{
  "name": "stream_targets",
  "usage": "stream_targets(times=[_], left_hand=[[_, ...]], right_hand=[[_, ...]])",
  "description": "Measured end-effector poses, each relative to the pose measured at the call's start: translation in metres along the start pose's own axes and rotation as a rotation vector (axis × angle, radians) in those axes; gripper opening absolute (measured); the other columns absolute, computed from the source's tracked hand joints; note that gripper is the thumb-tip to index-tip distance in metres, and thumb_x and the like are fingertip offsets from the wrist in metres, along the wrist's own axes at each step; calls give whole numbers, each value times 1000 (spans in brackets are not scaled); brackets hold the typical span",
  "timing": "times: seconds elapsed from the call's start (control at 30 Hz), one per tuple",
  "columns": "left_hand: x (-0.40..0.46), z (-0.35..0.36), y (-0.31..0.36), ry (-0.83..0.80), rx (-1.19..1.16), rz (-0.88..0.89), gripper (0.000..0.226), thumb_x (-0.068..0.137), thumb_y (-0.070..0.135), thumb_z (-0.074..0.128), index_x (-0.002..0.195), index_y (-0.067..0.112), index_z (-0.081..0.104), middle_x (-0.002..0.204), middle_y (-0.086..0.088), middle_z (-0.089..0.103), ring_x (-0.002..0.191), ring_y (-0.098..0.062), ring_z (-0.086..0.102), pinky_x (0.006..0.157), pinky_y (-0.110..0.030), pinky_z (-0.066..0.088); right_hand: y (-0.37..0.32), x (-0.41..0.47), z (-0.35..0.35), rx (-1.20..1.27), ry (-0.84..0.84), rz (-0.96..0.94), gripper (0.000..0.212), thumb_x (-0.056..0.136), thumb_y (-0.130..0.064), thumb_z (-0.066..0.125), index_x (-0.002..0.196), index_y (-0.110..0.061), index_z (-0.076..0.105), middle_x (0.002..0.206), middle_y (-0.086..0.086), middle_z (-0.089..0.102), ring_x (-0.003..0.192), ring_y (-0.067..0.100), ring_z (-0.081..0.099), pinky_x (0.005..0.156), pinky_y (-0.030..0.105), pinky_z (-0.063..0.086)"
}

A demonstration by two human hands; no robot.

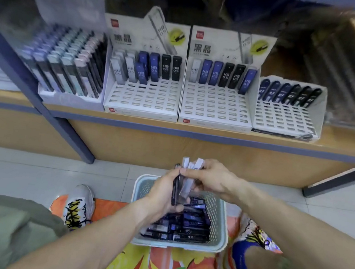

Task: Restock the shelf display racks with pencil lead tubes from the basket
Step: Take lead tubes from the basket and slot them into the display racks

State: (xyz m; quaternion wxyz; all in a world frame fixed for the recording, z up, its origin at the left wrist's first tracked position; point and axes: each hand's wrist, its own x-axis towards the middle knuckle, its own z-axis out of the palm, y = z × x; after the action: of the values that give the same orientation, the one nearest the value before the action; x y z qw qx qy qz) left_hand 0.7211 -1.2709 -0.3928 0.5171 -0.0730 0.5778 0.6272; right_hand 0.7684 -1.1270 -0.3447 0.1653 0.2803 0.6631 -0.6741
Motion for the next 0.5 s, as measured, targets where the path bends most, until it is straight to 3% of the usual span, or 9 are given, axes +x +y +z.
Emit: stream_targets(times=[0.17,0.3,0.4,0.5], left_hand=[[-63,12,72,-141,46,200,57,106,53,36,124,7,64,82,-15,69,64,-25,62,40,-24,34],[-95,18,120,-182,62,315,57,105,56,34,124,12,67,84,-22,64,64,-27,58,43,-27,28],[-111,18,150,-201,78,383,58,104,56,38,128,10,63,85,-22,61,63,-27,56,42,-29,28],[-114,13,171,-178,98,425,54,101,43,55,136,3,49,76,-13,60,63,-27,56,40,-28,30]], right_hand=[[-73,-46,0,-180,-13,-225,19,93,-24,74,93,-6,68,77,13,75,60,17,62,61,26,51],[-119,-65,7,-325,33,-454,19,90,-17,78,92,-1,69,75,15,75,62,19,66,61,29,52],[-149,-73,12,-403,100,-614,20,84,-19,84,97,-12,70,78,6,76,68,17,72,59,32,56],[-172,-72,15,-519,204,-741,39,77,-28,88,110,-23,70,85,-3,77,76,13,74,72,36,61]])
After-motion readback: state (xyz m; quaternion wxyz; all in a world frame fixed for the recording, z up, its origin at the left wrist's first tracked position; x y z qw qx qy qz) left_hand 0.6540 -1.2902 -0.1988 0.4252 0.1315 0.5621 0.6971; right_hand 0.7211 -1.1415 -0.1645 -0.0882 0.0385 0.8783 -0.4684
